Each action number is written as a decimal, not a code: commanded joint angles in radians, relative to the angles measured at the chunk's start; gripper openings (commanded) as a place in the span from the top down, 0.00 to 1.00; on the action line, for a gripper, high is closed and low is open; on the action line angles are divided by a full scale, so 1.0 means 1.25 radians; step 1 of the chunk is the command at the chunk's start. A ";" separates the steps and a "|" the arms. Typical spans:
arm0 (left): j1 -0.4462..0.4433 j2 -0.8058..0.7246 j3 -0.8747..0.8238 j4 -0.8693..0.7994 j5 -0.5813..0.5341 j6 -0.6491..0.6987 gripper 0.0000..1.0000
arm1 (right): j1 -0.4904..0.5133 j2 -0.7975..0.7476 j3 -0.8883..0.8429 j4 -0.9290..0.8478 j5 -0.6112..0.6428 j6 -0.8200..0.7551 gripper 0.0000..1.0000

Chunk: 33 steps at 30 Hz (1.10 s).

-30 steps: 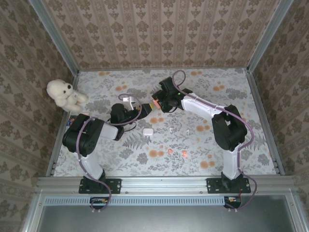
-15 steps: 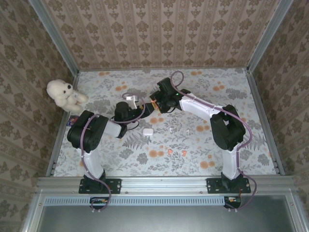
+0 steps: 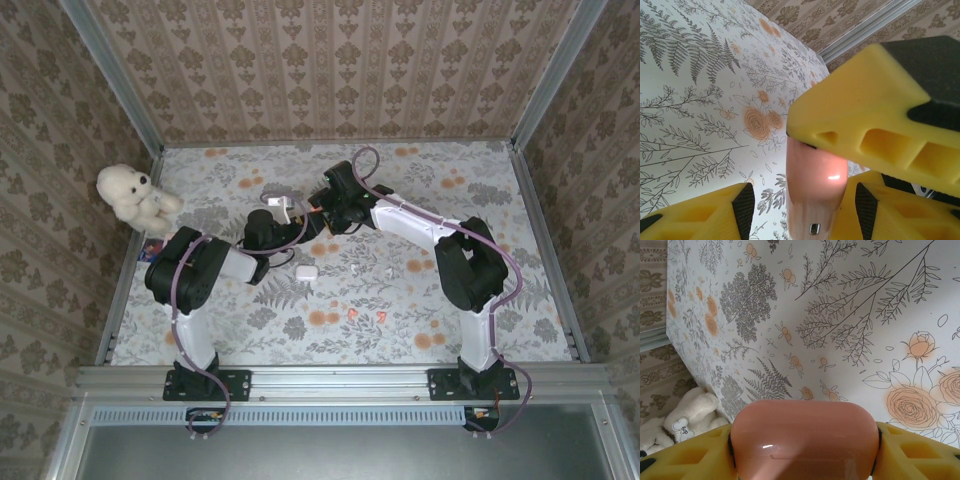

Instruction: Insert wireless bluetooth earbuds into charging case

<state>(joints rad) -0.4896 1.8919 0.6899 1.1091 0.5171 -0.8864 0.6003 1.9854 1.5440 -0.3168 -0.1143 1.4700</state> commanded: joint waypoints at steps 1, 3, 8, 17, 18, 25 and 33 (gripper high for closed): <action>0.000 0.011 0.008 0.036 -0.015 0.007 0.43 | 0.006 0.007 0.015 0.002 -0.015 0.011 0.46; 0.001 0.008 0.004 0.038 -0.020 0.007 0.46 | 0.006 0.007 0.014 0.002 -0.016 0.011 0.46; 0.008 0.003 0.000 0.042 -0.032 0.005 0.51 | 0.006 0.001 0.005 0.002 -0.013 0.009 0.46; 0.014 0.009 0.008 0.051 -0.036 -0.004 0.53 | 0.010 0.000 0.001 0.006 -0.014 0.012 0.46; 0.014 0.010 0.008 0.051 -0.036 -0.003 0.53 | 0.009 0.001 0.002 0.006 -0.015 0.012 0.46; 0.014 0.016 0.009 0.059 -0.036 -0.007 0.60 | 0.011 0.003 0.003 0.009 -0.016 0.014 0.46; 0.014 0.024 0.008 0.074 -0.033 -0.017 0.77 | 0.012 0.004 0.003 0.013 -0.016 0.017 0.46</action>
<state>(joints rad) -0.4774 1.8999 0.6899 1.1709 0.4866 -0.8967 0.6064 1.9854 1.5436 -0.3099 -0.1127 1.4734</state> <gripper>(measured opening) 0.242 0.597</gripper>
